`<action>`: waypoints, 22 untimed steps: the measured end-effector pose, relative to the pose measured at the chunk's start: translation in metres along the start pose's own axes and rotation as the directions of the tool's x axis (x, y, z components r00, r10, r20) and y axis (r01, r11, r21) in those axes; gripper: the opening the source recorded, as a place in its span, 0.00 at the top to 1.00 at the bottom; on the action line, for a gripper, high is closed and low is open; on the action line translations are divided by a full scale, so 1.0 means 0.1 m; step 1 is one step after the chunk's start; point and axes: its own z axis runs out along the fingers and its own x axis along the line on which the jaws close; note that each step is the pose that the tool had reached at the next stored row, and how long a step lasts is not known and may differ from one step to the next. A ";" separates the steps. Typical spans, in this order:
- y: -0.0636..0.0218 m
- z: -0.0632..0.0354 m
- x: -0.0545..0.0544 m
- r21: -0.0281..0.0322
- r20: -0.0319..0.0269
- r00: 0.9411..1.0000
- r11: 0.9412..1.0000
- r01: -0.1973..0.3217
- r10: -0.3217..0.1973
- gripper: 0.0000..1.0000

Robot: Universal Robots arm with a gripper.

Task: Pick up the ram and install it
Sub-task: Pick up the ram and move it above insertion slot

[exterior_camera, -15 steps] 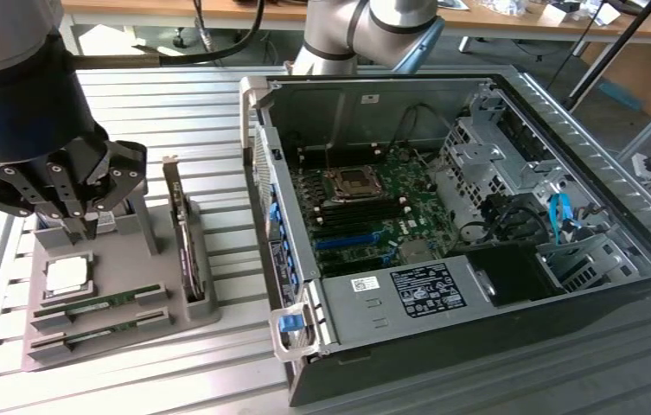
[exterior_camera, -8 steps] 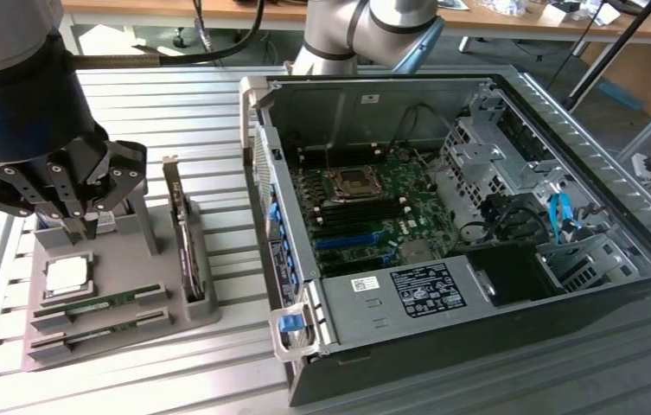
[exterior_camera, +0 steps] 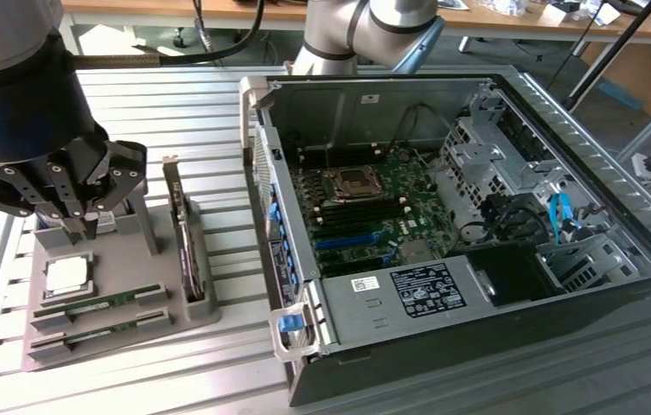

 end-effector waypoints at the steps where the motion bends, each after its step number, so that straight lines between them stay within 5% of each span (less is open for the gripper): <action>1: 0.000 0.000 0.00 0.000 0.000 1.000 1.000 0.003 -0.003 0.90; 7: 0.000 0.005 0.00 0.000 -0.007 0.992 0.992 0.127 -0.127 0.90; 12: -0.001 0.012 0.00 0.000 -0.013 0.973 0.974 0.228 -0.228 0.90; 14: -0.001 0.023 0.00 0.000 -0.018 0.951 0.951 0.308 -0.308 0.90; 18: -0.002 0.038 0.00 -0.001 -0.022 0.926 0.926 0.378 -0.378 0.90; 22: -0.003 0.059 0.00 -0.003 -0.026 0.893 0.893 0.449 -0.449 0.90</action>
